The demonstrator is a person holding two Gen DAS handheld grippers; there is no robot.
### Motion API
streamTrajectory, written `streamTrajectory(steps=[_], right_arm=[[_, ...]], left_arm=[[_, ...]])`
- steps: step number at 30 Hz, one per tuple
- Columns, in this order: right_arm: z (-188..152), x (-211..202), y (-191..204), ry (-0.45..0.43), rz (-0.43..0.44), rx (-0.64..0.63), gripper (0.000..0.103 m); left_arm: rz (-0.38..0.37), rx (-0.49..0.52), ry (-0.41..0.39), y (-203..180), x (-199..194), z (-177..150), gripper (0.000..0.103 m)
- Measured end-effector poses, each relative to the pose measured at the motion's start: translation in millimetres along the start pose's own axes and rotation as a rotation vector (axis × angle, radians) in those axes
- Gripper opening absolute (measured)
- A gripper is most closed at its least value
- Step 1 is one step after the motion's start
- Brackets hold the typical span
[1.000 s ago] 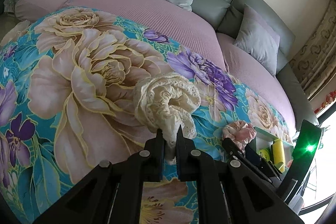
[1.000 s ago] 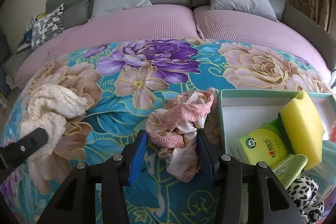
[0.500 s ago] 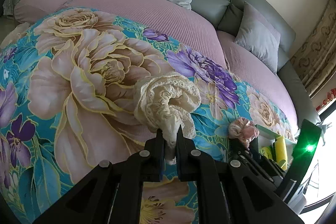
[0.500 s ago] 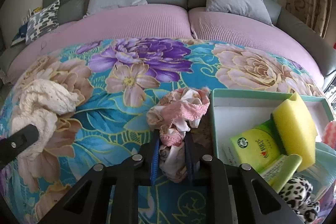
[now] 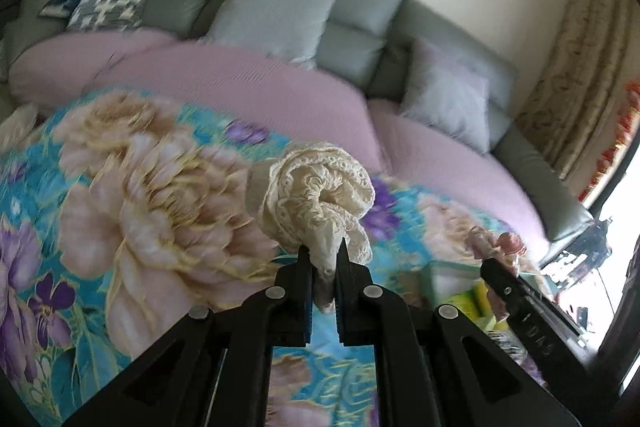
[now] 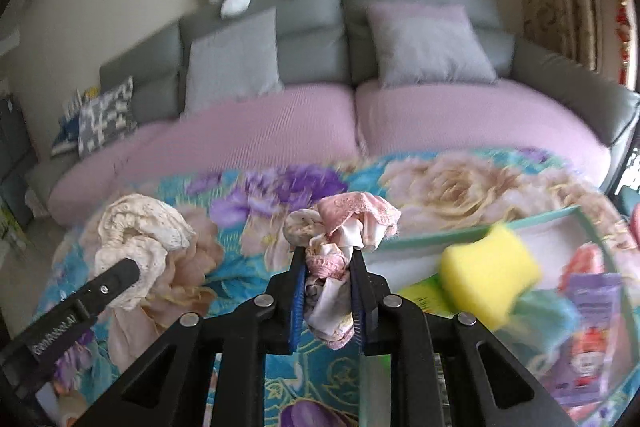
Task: Organize soft objects
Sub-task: 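Lift and carry the pink cloth and cream lace cloth over the tray with both tools, then release the pink cloth and lace cloth into the tray, opening both tools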
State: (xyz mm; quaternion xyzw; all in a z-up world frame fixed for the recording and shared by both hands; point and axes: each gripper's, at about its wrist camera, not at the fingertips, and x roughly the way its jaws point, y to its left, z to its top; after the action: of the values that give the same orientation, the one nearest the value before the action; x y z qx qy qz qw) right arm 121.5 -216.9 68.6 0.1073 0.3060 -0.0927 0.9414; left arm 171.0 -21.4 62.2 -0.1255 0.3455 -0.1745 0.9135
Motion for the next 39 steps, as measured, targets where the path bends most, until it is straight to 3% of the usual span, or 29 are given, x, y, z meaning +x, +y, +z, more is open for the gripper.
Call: streamTrajectory(steps=[4, 10, 17, 26, 32, 35, 37, 39], right_arm=[[7, -34, -27, -0.066, -0.028, 0.036, 0.021], [2, -65, -80, -0.087, -0.141, 0.082, 0.021], [-7, -82, -145, -0.069, -0.229, 0.179, 0.021], [-19, -75, -167, -0.03, -0.181, 0.217, 0.021], [-31, -47, -166, 0.058, -0.153, 0.21, 0.023], [-34, -42, -167, 0.078, -0.145, 0.223, 0.024], [-36, -40, -168, 0.088, -0.147, 0.221, 0.024], [-36, -40, -168, 0.092, -0.15, 0.221, 0.024]], left_arm=[[-0.082, 0.082, -0.035, -34, -11, -1, 0.009], [-0.193, 0.268, -0.06, -103, -16, -17, 0.009], [-0.296, 0.396, -0.007, -164, -4, -46, 0.009], [-0.303, 0.455, 0.113, -193, 29, -78, 0.009], [-0.268, 0.468, 0.201, -193, 50, -90, 0.01], [-0.261, 0.477, 0.205, -192, 48, -90, 0.022], [-0.257, 0.474, 0.205, -191, 46, -91, 0.036], [-0.253, 0.466, 0.198, -187, 42, -88, 0.038]])
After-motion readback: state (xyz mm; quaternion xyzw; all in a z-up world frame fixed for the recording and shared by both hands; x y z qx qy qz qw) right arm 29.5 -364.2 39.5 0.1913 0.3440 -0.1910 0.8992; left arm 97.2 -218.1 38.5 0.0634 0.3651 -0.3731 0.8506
